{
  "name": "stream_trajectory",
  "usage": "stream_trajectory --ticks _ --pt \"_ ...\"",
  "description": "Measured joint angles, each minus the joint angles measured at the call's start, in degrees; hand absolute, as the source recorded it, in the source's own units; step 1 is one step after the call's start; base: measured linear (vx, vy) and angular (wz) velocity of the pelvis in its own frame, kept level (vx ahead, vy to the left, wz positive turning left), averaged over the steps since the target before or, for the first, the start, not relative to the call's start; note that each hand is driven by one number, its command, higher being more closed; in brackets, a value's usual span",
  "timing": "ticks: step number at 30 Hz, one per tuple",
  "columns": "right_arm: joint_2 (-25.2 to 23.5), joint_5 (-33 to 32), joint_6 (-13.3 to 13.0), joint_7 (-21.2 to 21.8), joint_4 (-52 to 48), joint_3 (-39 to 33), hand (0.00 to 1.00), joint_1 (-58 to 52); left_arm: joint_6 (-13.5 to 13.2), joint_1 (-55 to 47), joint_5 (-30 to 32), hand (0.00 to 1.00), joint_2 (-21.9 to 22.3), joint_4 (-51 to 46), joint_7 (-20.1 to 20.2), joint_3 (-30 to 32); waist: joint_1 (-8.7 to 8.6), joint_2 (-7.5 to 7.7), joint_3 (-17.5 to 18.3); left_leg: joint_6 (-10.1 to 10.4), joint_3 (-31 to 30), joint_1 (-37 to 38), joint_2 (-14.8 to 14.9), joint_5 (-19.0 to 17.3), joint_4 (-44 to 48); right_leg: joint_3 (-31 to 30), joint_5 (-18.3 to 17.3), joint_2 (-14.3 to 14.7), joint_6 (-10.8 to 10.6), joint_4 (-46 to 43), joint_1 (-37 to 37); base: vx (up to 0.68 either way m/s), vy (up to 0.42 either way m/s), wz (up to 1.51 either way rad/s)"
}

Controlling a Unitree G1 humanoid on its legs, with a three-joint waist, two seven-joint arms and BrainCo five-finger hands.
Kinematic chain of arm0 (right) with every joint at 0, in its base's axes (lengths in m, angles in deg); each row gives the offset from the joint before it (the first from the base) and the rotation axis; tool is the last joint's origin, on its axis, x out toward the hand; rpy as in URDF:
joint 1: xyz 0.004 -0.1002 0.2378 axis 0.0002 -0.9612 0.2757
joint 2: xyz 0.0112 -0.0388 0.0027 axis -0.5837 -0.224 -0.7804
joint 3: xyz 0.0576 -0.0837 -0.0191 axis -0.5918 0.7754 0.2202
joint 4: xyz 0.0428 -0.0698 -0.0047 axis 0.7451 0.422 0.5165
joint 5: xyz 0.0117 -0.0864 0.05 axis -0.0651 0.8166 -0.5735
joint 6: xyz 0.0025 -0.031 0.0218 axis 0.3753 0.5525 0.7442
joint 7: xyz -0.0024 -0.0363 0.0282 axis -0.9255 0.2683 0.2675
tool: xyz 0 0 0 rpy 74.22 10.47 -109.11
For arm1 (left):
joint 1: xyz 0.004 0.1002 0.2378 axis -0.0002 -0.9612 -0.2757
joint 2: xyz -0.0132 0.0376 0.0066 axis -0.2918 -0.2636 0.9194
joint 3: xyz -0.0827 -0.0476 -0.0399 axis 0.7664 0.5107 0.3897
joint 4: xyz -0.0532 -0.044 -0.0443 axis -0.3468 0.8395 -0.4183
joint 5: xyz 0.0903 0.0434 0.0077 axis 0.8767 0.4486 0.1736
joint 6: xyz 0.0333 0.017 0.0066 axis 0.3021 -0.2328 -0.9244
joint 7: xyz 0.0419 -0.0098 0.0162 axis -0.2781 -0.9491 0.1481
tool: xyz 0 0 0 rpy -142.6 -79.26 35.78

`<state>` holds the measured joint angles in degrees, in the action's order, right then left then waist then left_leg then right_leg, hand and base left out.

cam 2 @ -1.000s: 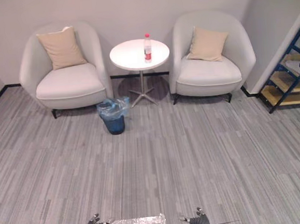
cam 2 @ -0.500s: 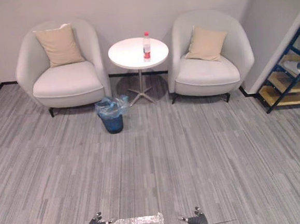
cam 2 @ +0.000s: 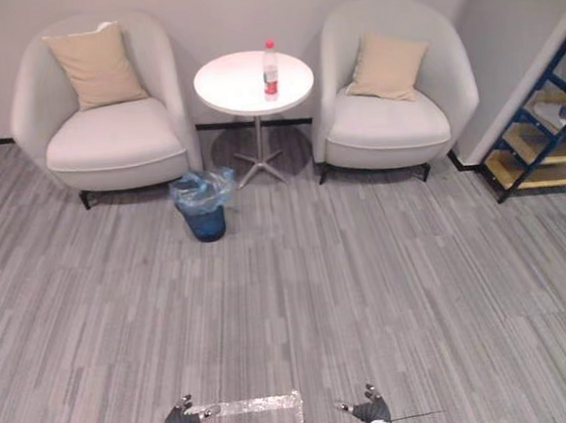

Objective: Gather rubbish on tea table into small bin, then transfer packed bag to large trash can.

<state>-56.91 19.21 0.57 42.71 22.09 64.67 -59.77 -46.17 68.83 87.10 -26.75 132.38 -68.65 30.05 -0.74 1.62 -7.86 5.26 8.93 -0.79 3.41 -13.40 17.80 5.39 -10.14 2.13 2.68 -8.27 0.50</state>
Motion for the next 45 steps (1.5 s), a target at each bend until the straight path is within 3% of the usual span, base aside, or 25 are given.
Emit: stream_trajectory --ticks 3,6,9,12,13,14,16,18,19,20,21,22,24,27,28,29,30,31,33,34,35,36,38,41,45 --pt "-0.07 -0.59 -0.16 -0.37 -4.37 0.45 0.00 -1.87 0.23 -0.32 -0.10 0.00 0.80 -4.37 0.04 1.96 0.61 -0.16 -1.71 -0.06 3.18 -9.06 3.66 -0.15 22.14 -1.08 -2.30 -0.26 2.01 -3.64 1.42 0.16 -0.087 -0.17" --pt "0.10 -1.12 -0.30 -1.20 -5.92 0.83 0.00 -2.19 0.18 -1.37 -1.17 0.00 1.79 -7.27 -0.07 2.41 0.80 -1.03 -2.36 -0.09 3.44 -13.87 6.30 -1.62 27.30 -3.25 -4.55 -0.90 2.54 -4.29 3.93 0.26 -0.016 -0.28" --pt "0.09 -2.04 -0.29 -1.40 -6.85 1.07 0.00 -1.21 -0.11 -1.90 -1.46 0.00 2.25 -8.46 -0.27 3.11 1.48 -1.10 -2.46 0.05 4.15 -18.24 4.14 -1.38 20.03 -5.61 -5.32 -2.82 2.17 -1.39 6.60 0.34 0.084 -0.38" --pt "0.29 -2.03 -0.31 -1.43 -6.20 1.06 0.00 0.72 -0.79 -1.53 -2.07 0.00 2.32 -8.18 -0.25 2.54 2.57 -1.15 -2.48 -0.23 2.55 -19.13 -0.82 4.51 3.75 -8.60 -6.18 -4.96 0.81 1.22 8.21 0.39 0.185 -0.61" --pt "0.69 -2.02 -0.33 -1.41 -5.15 1.15 0.00 0.88 -0.95 -1.44 -2.32 0.00 2.53 -7.66 -0.22 2.01 3.10 -2.09 -2.10 -1.47 0.65 -18.73 -1.83 9.36 -2.36 -9.92 -6.54 -4.58 0.17 1.79 8.79 0.46 0.257 -0.77" --pt "0.31 -1.88 -0.07 -1.36 -3.91 1.45 0.00 1.55 -0.93 -0.68 -2.23 0.00 2.43 -7.55 0.04 1.97 3.80 -1.04 -1.63 -4.48 0.77 -18.18 -3.17 10.60 -1.48 -11.74 -7.60 -5.57 -1.22 -0.28 8.58 0.48 0.248 -0.66" --pt "-0.34 -1.75 -0.04 -1.06 -4.08 2.09 0.00 1.50 -0.98 0.05 -2.15 0.00 1.95 -6.70 0.15 1.94 3.65 0.51 -1.67 -5.76 2.36 -17.03 -4.01 8.61 -0.60 -12.26 -8.10 -6.59 -2.27 -9.55 4.92 0.50 0.210 -0.35" --pt "-0.24 -1.50 0.02 -0.85 -3.99 2.09 0.00 1.37 -0.63 0.97 -2.19 0.00 1.36 -5.11 0.01 1.43 3.46 1.06 -1.78 -7.20 3.77 -13.86 -4.61 6.52 -0.62 -12.09 -6.66 -7.35 -7.29 -22.11 0.30 0.54 0.189 -0.32" --pt "-0.18 -0.60 0.02 -0.59 -4.14 2.12 0.00 1.64 -0.28 0.88 -2.26 0.00 0.90 -4.81 0.01 0.37 3.41 1.04 -1.82 -7.81 4.52 -10.57 -4.85 4.73 -1.34 -11.63 -5.27 -7.97 -13.88 -33.31 -3.67 0.53 0.166 -0.34" --pt "-0.22 0.23 0.02 -0.18 -4.33 2.20 0.00 1.97 -0.11 0.92 -2.31 0.00 0.66 -4.72 0.00 -0.67 3.04 0.75 -2.00 -7.90 4.67 -7.10 -4.95 3.30 -2.20 -8.74 -5.26 -8.97 -14.61 -42.41 -7.45 0.44 0.133 -0.32" --pt "-0.28 0.28 0.03 -0.09 -4.34 2.28 0.00 2.05 -0.07 0.94 -2.33 0.00 0.56 -4.72 0.01 -1.05 2.89 0.71 -2.02 -7.91 4.66 -5.98 -4.97 3.01 -2.73 -7.15 -5.55 -9.50 -13.90 -44.70 -8.56 0.39 0.079 -0.14" --pt "-0.32 0.33 0.05 0.06 -4.39 2.77 0.00 2.21 0.07 1.26 -2.41 0.00 0.56 -4.64 0.02 -1.44 2.72 0.57 -2.18 -8.00 4.59 -1.79 -4.92 2.80 -5.15 -2.34 -6.79 -11.28 -10.36 -48.60 -11.40 0.38 0.033 -0.05" --pt "-0.31 0.34 0.07 0.14 -4.39 2.87 0.00 2.30 0.09 1.63 -3.12 0.00 0.70 -4.39 0.03 -1.41 2.59 -0.04 -2.56 -8.00 4.44 2.80 -4.22 2.80 -8.19 1.80 -8.54 -12.15 -7.16 -46.76 -13.85 0.41 -0.007 0.02" --pt "-0.05 0.34 0.06 0.27 -4.11 2.85 0.00 3.42 0.10 2.52 -3.47 0.00 0.48 -3.45 0.04 -1.40 0.89 -0.71 -2.97 -7.98 3.05 5.89 -1.81 2.80 -9.71 4.62 -8.95 -11.38 -6.72 -32.36 -18.13 0.32 -0.130 0.26" --pt "0.18 0.35 0.03 0.26 -3.84 2.76 0.00 3.66 0.10 2.94 -3.46 0.00 0.30 -2.50 0.04 -1.40 0.64 -0.70 -2.96 -7.82 2.32 6.37 -0.66 2.75 -9.72 2.78 -5.56 -9.96 -6.85 -22.41 -19.28 0.39 -0.252 0.33" --pt "0.31 0.48 0.07 0.14 -3.25 2.66 0.00 3.39 0.10 2.66 -3.41 0.00 0.05 -1.85 0.05 -1.43 0.60 -0.32 -2.77 -5.95 1.43 7.44 -0.37 1.97 -9.51 1.00 1.28 -9.16 -6.43 -13.06 -18.53 0.33 -0.214 0.34" --pt "0.34 0.57 0.03 0.08 -2.83 2.65 0.00 3.14 0.10 2.43 -3.40 0.00 0.01 -1.66 0.08 -1.43 0.59 -0.03 -2.61 -5.06 0.94 7.95 -0.33 1.43 -9.40 0.29 4.23 -9.09 -5.97 -11.00 -18.32 0.37 -0.265 0.41" --pt "0.73 0.90 0.08 0.28 -1.72 2.78 0.00 2.73 0.15 1.85 -3.37 0.00 0.26 -0.45 0.06 -0.76 0.51 0.93 -1.86 -0.56 -1.13 9.50 -0.30 -2.07 -8.50 -0.44 7.86 -9.37 -4.81 -11.78 -18.68 0.23 -0.203 0.20" --pt "2.59 0.94 0.19 0.25 -1.03 2.74 0.00 3.41 0.11 1.25 -3.35 0.00 1.75 -0.02 0.10 -0.38 0.61 -1.93 -1.50 0.14 -2.64 8.22 2.70 -2.80 -4.62 1.55 5.08 -7.61 -4.04 -13.29 -18.28 0.38 -0.319 0.36" --pt "3.08 0.76 -0.11 0.19 -0.83 2.25 0.00 3.37 0.09 1.44 -3.37 0.00 2.88 -0.34 0.12 0.48 0.01 -3.18 -2.24 0.46 -4.48 3.36 4.74 -2.85 5.39 3.59 3.74 -6.67 -2.76 -12.06 -16.41 0.33 -0.269 0.49" --pt "3.09 0.77 -0.19 0.14 -0.87 2.18 0.00 3.37 0.12 1.51 -3.36 0.00 2.98 -0.42 0.09 0.68 0.05 -3.36 -2.31 0.76 -4.72 2.34 5.13 -2.67 7.53 3.69 3.54 -6.36 -2.56 -11.92 -16.02 0.36 -0.332 0.35" --pt "3.02 0.75 -0.20 0.04 -0.94 2.27 0.00 3.25 0.14 1.41 -3.38 0.00 3.56 -1.49 0.11 2.15 0.47 -3.94 -2.90 2.66 -4.88 -2.21 7.50 -0.39 18.60 4.30 2.18 -5.15 -1.48 -11.21 -13.53 0.28 -0.229 0.15" --pt "2.63 0.11 -0.28 -0.46 -2.56 2.91 0.00 2.07 0.10 1.14 -3.38 0.00 3.47 -3.34 0.10 2.69 0.89 -3.24 -3.90 1.71 -2.87 -6.91 10.56 0.32 30.73 5.94 -0.96 -4.71 0.12 -10.19 -7.95 0.31 -0.208 0.23" --pt "2.10 0.05 -0.62 -0.84 -2.98 2.64 0.00 1.62 -0.16 1.17 -3.39 0.00 4.23 -5.34 0.08 2.93 1.20 -2.92 -4.02 0.23 3.23 -11.52 11.53 -0.90 29.66 6.95 -1.72 -4.94 0.04 -6.16 -2.46 0.28 -0.092 0.21" --pt "2.02 0.04 -0.58 -0.89 -2.37 2.03 0.00 2.18 -0.92 1.60 -3.35 0.00 4.44 -5.46 0.13 2.60 1.59 -2.85 -4.04 -0.33 6.00 -15.12 4.58 1.95 6.02 8.37 -1.13 -6.74 -2.44 -0.30 2.01 0.29 0.061 0.16"
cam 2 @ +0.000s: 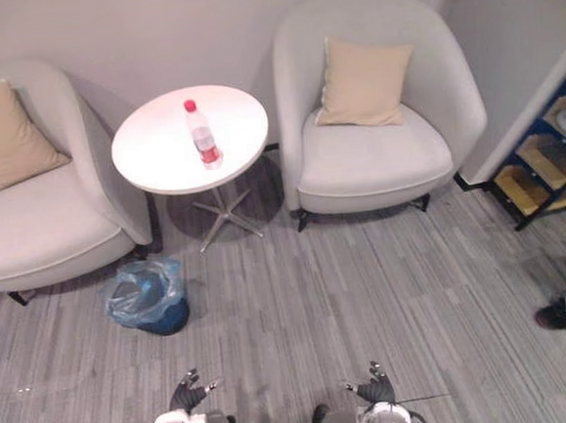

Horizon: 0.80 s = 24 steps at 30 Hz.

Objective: Gather rubbish on tea table into small bin, then transfer packed bag to large trash can.

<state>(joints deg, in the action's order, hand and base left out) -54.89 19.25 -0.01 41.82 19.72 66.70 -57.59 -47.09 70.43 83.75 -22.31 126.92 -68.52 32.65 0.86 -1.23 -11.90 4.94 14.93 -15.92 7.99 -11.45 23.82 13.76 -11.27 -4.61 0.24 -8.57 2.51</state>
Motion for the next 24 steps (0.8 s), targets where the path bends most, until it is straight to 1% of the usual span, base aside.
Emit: stream_trajectory --ticks 1,2,3,4,5,6,7,8,9,10,11,12,13,14,15,16,17,18,19,20,21,22,23,24 --pt "0.31 0.02 -0.01 -0.02 0.39 -0.03 0.00 0.29 -0.01 0.06 0.00 0.00 -0.04 0.10 0.05 -0.11 0.45 -0.13 0.03 -0.72 -0.20 0.10 -2.78 6.16 -10.00 -0.07 -0.42 -0.51 -1.47 1.28 1.56 0.39 0.156 -0.17" --pt "0.36 0.06 0.03 -0.03 1.17 0.05 0.00 0.53 -0.03 0.14 0.02 0.00 -0.36 0.31 0.05 -0.13 1.61 0.04 0.08 -2.41 -0.90 1.45 -3.93 11.87 -12.26 -1.38 -0.96 -0.70 -2.58 1.94 2.58 0.51 0.189 -0.20" --pt "-0.13 0.16 0.07 -0.01 2.33 0.19 0.00 0.98 0.01 0.52 0.04 0.00 -1.06 0.71 0.05 -0.20 1.95 1.21 0.24 -4.48 -0.32 2.19 -5.51 10.74 -11.79 -2.18 -1.52 -1.99 -3.53 2.22 3.30 0.44 0.152 -0.17" --pt "-0.37 0.17 0.07 0.10 2.33 0.20 0.00 1.05 0.00 0.64 0.04 0.00 -1.44 1.00 0.07 -0.33 1.88 1.66 0.37 -5.02 -0.28 1.85 -5.82 9.94 -11.02 -2.31 -1.55 -2.49 -3.79 2.18 3.35 0.45 0.148 0.06" --pt "-0.98 0.24 0.03 0.21 2.21 0.18 0.00 1.24 0.03 1.19 0.06 0.00 -2.26 1.63 0.18 -0.70 1.98 2.45 0.29 -5.85 0.27 1.19 -6.02 6.97 -7.74 -3.18 -1.69 -3.35 -4.30 0.80 3.41 0.44 0.171 -0.05" --pt "-1.02 0.32 0.05 0.72 2.31 0.18 0.00 1.32 0.09 1.36 0.05 0.00 -2.54 2.54 0.29 -0.80 2.52 2.43 0.27 -6.06 0.91 2.11 -5.85 4.02 -5.74 -5.38 -2.35 -3.93 -5.34 -6.46 1.21 0.44 0.192 -0.13" --pt "-1.04 0.37 0.05 0.81 2.31 0.17 0.00 1.34 0.11 1.27 0.05 0.00 -2.72 2.89 0.31 -1.00 2.52 2.39 0.29 -6.18 1.15 2.95 -5.93 3.37 -5.78 -5.92 -2.53 -4.28 -5.69 -10.06 0.04 0.50 0.228 -0.27" --pt "-1.11 0.89 0.05 1.10 2.31 0.13 0.00 1.33 0.45 1.11 0.04 0.00 -3.58 4.25 0.52 -2.00 2.27 2.56 0.29 -6.81 1.61 7.79 -7.14 1.66 -8.03 -8.26 -1.29 -6.20 -8.82 -26.43 -5.81 0.32 0.150 -0.13" --pt "-1.12 0.93 0.04 1.16 2.31 0.14 0.00 1.27 0.48 1.10 0.05 0.00 -3.70 4.39 0.56 -2.41 2.19 2.58 0.30 -7.06 1.42 8.68 -7.48 1.38 -8.47 -8.58 -1.11 -6.51 -9.12 -28.99 -6.69 0.48 0.160 0.04" --pt "-0.96 1.74 -0.03 1.35 2.11 0.11 0.00 1.28 0.58 1.06 0.03 0.00 -4.36 4.49 0.70 -3.96 1.34 2.61 0.27 -7.53 0.60 12.29 -8.25 0.01 -9.96 -9.28 -2.98 -6.73 -8.44 -38.11 -9.93 0.39 0.064 0.29" --pt "-0.86 2.35 -0.01 1.38 2.13 0.19 0.00 1.40 0.60 1.05 0.03 0.00 -4.58 4.49 0.81 -4.31 1.02 2.62 0.28 -7.50 -0.10 14.95 -8.60 -0.73 -11.12 -8.77 -4.55 -6.50 -7.00 -41.26 -12.05 0.46 0.061 0.34" --pt "-0.81 2.37 -0.02 1.40 2.12 0.23 0.00 1.42 0.59 1.05 0.03 0.00 -4.57 4.50 0.82 -4.36 0.88 2.54 0.34 -7.49 -0.45 15.74 -8.66 -0.82 -11.63 -8.28 -5.06 -6.29 -6.27 -41.27 -12.80 0.38 -0.010 0.43" --pt "-0.69 2.37 -0.02 1.53 2.11 0.43 0.00 1.86 0.57 1.15 0.02 0.00 -4.46 4.49 0.82 -4.40 0.26 2.38 0.36 -7.47 -1.56 18.04 -8.37 -0.82 -13.00 -6.77 -6.57 -5.47 -4.87 -38.92 -14.98 0.24 -0.019 0.35" --pt "-0.62 2.38 -0.02 1.62 2.16 0.46 0.00 2.11 0.58 1.17 0.02 0.00 -4.42 4.49 0.83 -4.41 0.01 2.38 0.34 -7.47 -1.86 18.51 -8.16 -0.82 -13.24 -6.46 -6.87 -5.09 -4.38 -37.86 -15.67 0.38 -0.084 0.46" --pt "-0.28 2.38 -0.03 1.72 2.10 0.62 0.00 2.73 0.63 1.15 0.03 0.00 -4.29 4.52 0.87 -4.39 -0.57 1.92 0.09 -7.47 -2.76 19.73 -6.81 -0.82 -13.80 -6.09 -7.28 -3.41 -3.53 -33.38 -17.83 0.35 -0.130 0.41" --pt "0.15 2.37 -0.05 1.72 2.10 0.71 0.00 2.97 0.67 1.12 0.02 0.00 -4.26 4.53 0.99 -4.39 -0.81 1.12 -0.34 -7.46 -3.77 20.83 -5.16 -0.82 -13.85 -6.74 -6.26 -1.27 -3.61 -25.96 -19.21 0.42 -0.168 0.40" --pt "0.25 2.37 -0.03 1.73 2.10 0.71 0.00 2.97 0.69 1.12 0.02 0.00 -4.30 4.53 1.04 -4.39 -0.86 1.08 -0.37 -7.31 -4.16 21.19 -4.71 -0.90 -13.86 -7.09 -5.27 -0.70 -3.50 -23.44 -19.40 0.44 -0.241 0.54" --pt "0.19 2.30 -0.03 1.71 2.19 0.81 0.00 1.87 0.65 0.40 0.03 0.00 -4.58 4.55 1.09 -4.38 -0.95 1.68 0.07 -5.33 -5.89 22.57 -3.82 -1.98 -13.47 -10.23 2.79 1.15 -3.69 -10.17 -18.56 0.39 -0.232 0.61" --pt "0.01 2.25 -0.06 1.70 2.19 0.85 0.00 0.79 0.65 -0.10 0.03 0.00 -5.07 4.67 1.10 -4.32 -1.05 3.39 0.95 -2.31 -7.45 23.09 -4.55 -3.70 -13.05 -12.19 13.24 0.68 -2.85 -5.50 -17.99 0.39 -0.246 0.61" --pt "0.39 2.18 -0.16 1.77 2.20 0.69 0.00 1.08 0.71 0.25 0.02 0.00 -4.25 5.44 1.01 -4.15 -1.20 2.14 0.79 -1.00 -8.57 23.67 -3.37 -4.64 -12.80 -11.31 12.00 1.77 -1.81 -6.48 -17.76 0.36 -0.205 0.33" --pt "1.24 2.33 0.04 1.61 2.48 0.66 0.00 1.71 0.65 0.37 0.06 0.00 -2.79 6.19 1.42 -3.99 -0.50 0.13 1.36 -0.27 -9.55 23.17 -1.35 -4.38 -12.53 -10.40 11.33 3.12 -0.63 -7.09 -17.32 0.40 -0.236 0.27" --pt "1.71 2.36 -0.04 1.64 2.69 0.59 0.00 1.73 0.56 0.44 0.06 0.00 -1.57 6.31 1.37 -3.96 -0.86 -0.85 1.60 0.34 -10.34 22.96 -0.51 -3.44 -12.61 -8.81 9.72 3.38 -0.08 -7.10 -16.93 0.38 -0.220 0.26" --pt "1.73 2.35 -0.03 1.63 2.74 0.59 0.00 1.72 0.56 0.49 0.07 0.00 -1.47 6.33 1.36 -3.97 -0.96 -1.00 1.59 0.41 -10.63 22.97 -0.38 -3.20 -12.57 -8.45 9.51 3.41 0.05 -7.08 -16.79 0.28 -0.190 0.56" --pt "1.88 1.98 0.01 1.55 2.89 -0.09 0.00 1.79 0.62 1.05 0.07 0.00 -1.15 6.72 1.37 -3.98 -1.51 -1.34 1.54 1.38 -11.87 22.69 0.38 -2.21 -12.12 -6.48 8.43 3.43 0.51 -6.85 -15.54 0.23 -0.166 0.68"
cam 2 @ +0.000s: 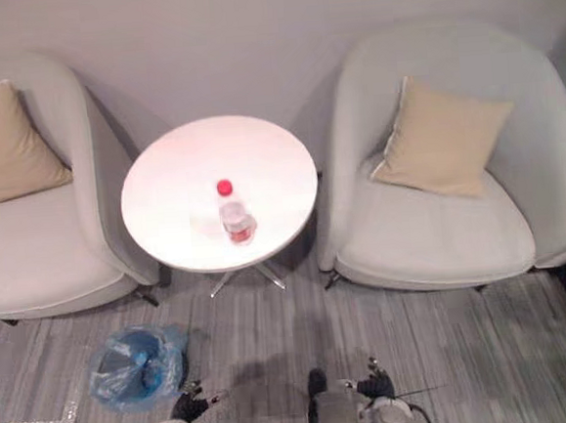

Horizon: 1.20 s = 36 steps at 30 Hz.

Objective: Gather rubbish on tea table into small bin, then transfer packed bag to large trash can.

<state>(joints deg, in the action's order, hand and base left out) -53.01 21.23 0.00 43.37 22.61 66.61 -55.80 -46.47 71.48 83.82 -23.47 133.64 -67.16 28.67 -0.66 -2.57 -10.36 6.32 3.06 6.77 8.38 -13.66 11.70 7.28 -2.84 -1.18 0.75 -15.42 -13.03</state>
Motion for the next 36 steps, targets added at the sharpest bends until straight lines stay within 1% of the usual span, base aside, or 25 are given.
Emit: stream_trajectory --ticks 2,3,4,5,6,7,8,10,11,12,13,14,15,17,18,20,23,24,25,26,28,31,33,34,36 --pt "-0.16 -0.01 -0.02 0.00 0.31 0.08 0.00 -0.32 0.01 0.62 0.08 0.00 0.11 -0.04 -0.01 0.19 0.05 0.15 -0.10 0.97 -0.55 -1.10 0.82 0.56 3.99 1.78 -1.12 0.14 0.46 1.05 2.52 0.19 -0.146 0.66" --pt "-0.50 -0.01 -0.04 -0.01 0.41 0.14 0.00 -0.91 -0.01 0.82 0.09 0.00 0.25 -0.15 0.01 0.44 0.60 0.59 -0.24 2.57 -0.33 -3.30 1.33 1.53 10.40 2.89 -1.68 -0.03 0.79 2.56 5.44 0.14 -0.101 0.44" --pt "-0.72 -0.01 -0.03 -0.02 0.41 0.14 0.00 -1.10 -0.02 0.80 0.09 0.00 0.33 -0.20 -0.02 0.57 0.74 0.82 -0.33 3.37 -0.14 -4.94 1.53 2.45 14.11 3.34 -1.84 -0.22 0.92 3.36 6.79 0.17 -0.080 0.52" --pt "-1.01 -0.01 -0.03 -0.07 0.38 0.19 0.00 -1.18 -0.08 0.83 0.13 0.00 0.13 -0.92 -0.05 0.75 1.16 1.50 -0.62 3.75 1.15 -7.69 2.17 4.21 20.41 3.79 -2.11 -0.98 1.32 5.11 8.85 0.11 -0.035 0.29" --pt "-1.39 0.00 -0.02 -0.09 0.37 0.20 0.00 -1.19 -0.10 0.75 0.19 0.00 0.07 -1.20 -0.08 0.78 1.20 1.64 -0.65 2.82 1.87 -8.30 2.57 3.76 21.39 3.88 -2.12 -1.14 1.34 5.65 9.37 0.09 -0.019 0.32" --pt "-1.51 0.01 -0.02 -0.28 0.31 0.15 0.00 -1.20 -0.18 0.66 0.64 0.00 0.23 -1.26 -0.14 0.75 1.16 1.69 -0.60 1.38 4.81 -9.75 3.19 0.62 21.24 4.65 -2.13 -1.54 1.38 6.93 10.64 0.10 0.006 0.30" --pt "-1.43 0.00 0.02 -0.46 0.31 0.11 0.00 -1.21 -0.17 0.75 1.15 0.00 0.36 -1.34 -0.13 0.66 1.20 1.53 -0.51 0.41 6.40 -11.52 2.65 -1.17 19.18 5.12 -2.06 -2.13 1.25 8.01 11.54 0.12 0.021 0.27" --pt "-1.43 0.05 0.02 -0.50 0.28 0.14 0.00 -1.09 -0.21 0.73 1.16 0.00 0.21 -1.62 -0.19 0.58 1.42 1.62 -0.56 0.23 6.78 -12.23 1.03 -1.20 13.31 5.78 -1.77 -2.98 0.76 8.65 12.40 0.10 0.072 0.07" --pt "-0.78 0.38 -0.03 -0.62 0.01 0.27 0.00 -1.24 -0.18 0.42 1.20 0.00 0.32 -1.53 -0.21 0.02 1.24 0.35 0.00 -0.11 6.22 -11.90 -0.39 6.39 2.18 5.92 -2.21 -2.40 -0.60 8.78 13.02 0.10 0.118 0.00" --pt "-0.41 0.52 -0.02 -0.63 -0.02 0.33 0.00 -1.29 -0.20 0.35 1.22 0.00 0.36 -1.51 -0.22 -0.14 1.24 -0.13 0.08 -0.06 5.95 -12.07 -0.28 8.45 1.14 5.76 -2.33 -1.94 -0.78 8.71 13.11 0.14 0.128 -0.01" --pt "-0.83 1.62 0.13 -0.77 -0.72 1.48 0.00 -1.42 -0.12 0.08 1.68 0.00 -0.84 -1.00 -0.24 -0.57 1.41 1.03 1.00 -0.34 5.81 -11.16 -1.69 7.98 -0.10 4.76 -2.81 -2.57 -2.21 8.63 13.40 0.15 0.114 -0.01" --pt "-1.06 2.22 0.09 -0.77 -0.87 1.53 0.00 -1.40 -0.09 0.09 1.74 0.00 -1.16 -0.91 -0.23 -0.59 1.37 1.56 1.06 -0.70 5.86 -10.75 -2.12 8.24 -0.95 4.73 -3.03 -2.98 -2.50 8.56 13.37 0.16 0.115 0.05" --pt "-1.42 2.98 0.03 -0.90 -1.04 2.09 0.00 -1.39 -0.08 -0.10 2.18 0.00 -1.85 -0.76 -0.23 -0.82 1.28 2.78 1.53 -1.32 5.90 -10.08 -3.16 8.84 -3.12 4.77 -3.49 -4.09 -3.20 8.48 13.16 0.13 0.098 0.10" --pt "-1.34 4.75 0.07 -1.02 -1.48 2.97 0.00 -1.52 -0.08 -0.06 2.28 0.00 -2.42 -0.53 -0.23 -1.86 1.27 3.36 1.83 -1.87 6.02 -8.94 -4.19 9.49 -5.25 4.75 -3.83 -4.98 -3.75 8.49 13.30 0.10 0.081 0.08" --pt "-1.23 6.80 0.16 -1.08 -4.46 4.03 0.00 -1.92 -0.08 -0.30 2.44 0.00 -2.73 -0.52 -0.24 -2.71 1.27 3.38 1.83 -2.38 6.18 -7.24 -5.44 9.88 -7.32 4.61 -4.28 -5.98 -4.45 8.55 14.01 0.12 0.099 0.03" --pt "-1.31 8.94 0.10 -1.21 -8.16 5.59 0.00 -1.92 -0.08 -0.56 2.87 0.00 -2.92 -0.52 -0.24 -2.81 1.25 3.20 1.81 -2.45 6.48 -5.88 -6.12 9.89 -8.18 4.18 -4.43 -6.45 -4.68 8.82 14.93 0.13 0.097 -0.03" --pt "-1.27 12.86 -0.28 -2.09 -17.29 7.90 0.00 -2.29 -0.20 -0.75 3.41 0.00 -3.49 -0.66 -0.27 -2.87 1.35 3.32 2.25 -2.47 6.44 -5.48 -6.53 9.89 -8.79 3.61 -4.40 -6.40 -4.65 9.81 15.46 0.11 0.040 0.00" --pt "-1.08 14.22 -0.73 -2.38 -21.10 7.98 0.00 -2.56 -0.22 -1.04 3.41 0.00 -3.52 -0.66 -0.27 -3.04 1.35 3.32 2.25 -2.47 6.29 -5.23 -6.48 9.88 -8.80 3.58 -4.38 -6.29 -4.61 10.23 16.08 0.07 -0.012 0.03" --pt "-1.02 14.49 -0.96 -2.51 -22.18 7.98 0.00 -2.63 -0.24 -1.19 3.41 0.00 -3.54 -0.66 -0.27 -3.24 1.36 3.32 2.25 -2.47 6.23 -5.05 -6.46 9.89 -8.84 3.53 -4.36 -6.23 -4.59 10.39 16.33 0.08 -0.025 0.05" --pt "-0.68 16.38 -1.70 -3.06 -25.83 7.99 0.00 -3.04 -0.46 -1.73 3.37 0.00 -3.66 -1.08 -0.29 -3.97 1.35 3.41 2.42 -2.47 6.00 -4.25 -6.23 9.88 -9.19 3.36 -4.29 -5.92 -4.48 10.95 17.24 0.07 -0.035 0.01" --pt "0.00 18.18 -2.68 -3.20 -28.62 8.13 0.00 -2.98 -0.66 -2.01 3.45 0.00 -3.75 -1.39 -0.23 -4.13 1.41 3.65 2.90 -2.47 5.98 -3.74 -5.78 9.88 -9.76 3.01 -4.21 -5.34 -4.35 11.44 17.66 0.06 -0.048 -0.03" --pt "1.48 20.74 -3.01 -3.19 -31.39 9.32 0.00 -3.08 -0.66 -2.14 3.50 0.00 -3.77 -1.30 -0.22 -4.50 1.38 3.61 3.08 -2.44 6.00 -2.86 -5.38 9.90 -11.00 2.67 -3.97 -4.76 -4.02 11.94 17.97 0.03 -0.032 -0.08" --pt "1.98 21.27 -3.02 -3.21 -32.47 9.87 0.00 -3.40 -0.65 -2.17 3.54 0.00 -3.80 -1.24 -0.21 -4.48 1.31 3.68 3.15 -2.44 6.00 -2.60 -5.30 9.90 -11.41 2.38 -3.85 -4.63 -3.93 12.07 17.98 0.02 -0.003 -0.08" --pt "2.60 22.75 -3.05 -3.25 -33.24 10.79 0.00 -3.33 -0.66 -2.13 3.78 0.00 -3.80 -1.22 -0.13 -4.50 1.21 3.76 3.20 -2.44 6.00 -2.66 -5.28 9.90 -11.50 2.12 -3.38 -4.55 -3.79 12.51 18.00 0.01 0.015 -0.09" --pt "3.43 23.34 -3.22 -3.24 -34.99 12.07 0.00 -3.27 -0.70 -2.09 3.88 0.00 -3.78 -1.21 0.01 -4.49 1.19 3.77 3.20 -2.44 6.00 -2.79 -5.28 9.90 -11.53 1.77 -2.52 -4.50 -3.90 13.28 18.06 0.00 0.023 -0.05"
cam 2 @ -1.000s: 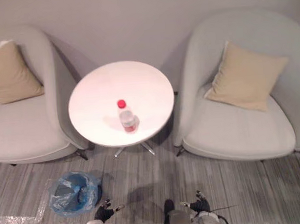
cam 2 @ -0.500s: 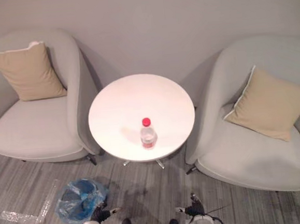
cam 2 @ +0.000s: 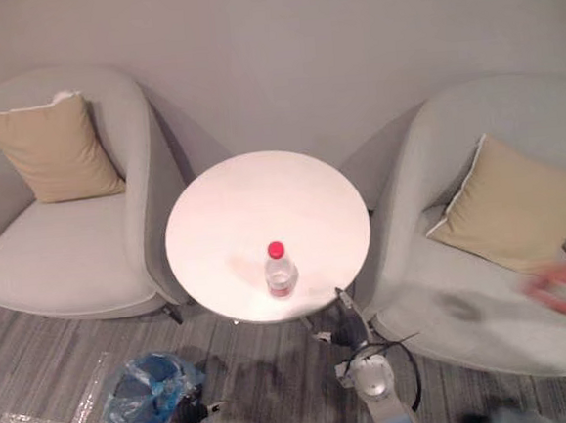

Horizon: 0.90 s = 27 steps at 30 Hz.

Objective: Gather rubbish on tea table into small bin, then transfer packed bag to large trash can.

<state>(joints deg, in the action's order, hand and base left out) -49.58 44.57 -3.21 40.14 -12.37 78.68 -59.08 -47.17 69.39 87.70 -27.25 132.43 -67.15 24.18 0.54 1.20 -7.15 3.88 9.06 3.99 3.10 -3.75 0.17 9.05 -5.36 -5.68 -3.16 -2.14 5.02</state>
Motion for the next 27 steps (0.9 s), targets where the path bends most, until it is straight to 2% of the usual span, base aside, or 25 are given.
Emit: stream_trajectory --ticks 4,10,17,27 --pt "0.17 2.07 -0.55 -0.02 -1.88 2.52 0.00 1.29 -0.01 -0.05 -0.01 0.00 -0.07 0.14 0.18 0.02 -0.02 0.16 0.11 -0.31 -0.25 -0.32 -0.24 0.23 -0.01 -0.11 2.45 -0.05 -0.12 2.39 0.79 -0.03 0.034 0.04" --pt "0.45 4.16 -0.57 -0.02 -1.85 5.07 0.00 4.50 -0.02 0.02 -0.08 0.00 -0.28 0.25 0.20 0.11 0.00 0.38 0.26 -0.84 -1.55 -2.05 -0.98 1.80 -0.28 0.41 2.88 -0.63 -0.15 2.65 -0.17 -0.08 0.003 0.12" --pt "0.65 4.11 -0.38 -0.20 1.69 7.30 0.00 7.65 -0.24 0.26 -0.30 0.00 -0.34 1.02 0.20 0.12 -0.12 0.42 0.30 -0.37 -3.51 -2.02 -0.95 7.07 -6.08 1.79 2.86 -0.23 -0.16 2.39 -1.98 -0.14 -0.038 0.11" --pt "0.53 4.03 -0.38 -1.11 2.36 8.37 0.00 9.07 -0.28 0.22 -0.51 0.00 -0.33 0.70 0.19 0.15 -0.08 0.19 0.24 -0.33 -4.69 -3.62 -1.09 7.75 -6.42 2.01 2.95 -0.28 -0.88 2.55 -2.98 -0.07 0.001 0.06"
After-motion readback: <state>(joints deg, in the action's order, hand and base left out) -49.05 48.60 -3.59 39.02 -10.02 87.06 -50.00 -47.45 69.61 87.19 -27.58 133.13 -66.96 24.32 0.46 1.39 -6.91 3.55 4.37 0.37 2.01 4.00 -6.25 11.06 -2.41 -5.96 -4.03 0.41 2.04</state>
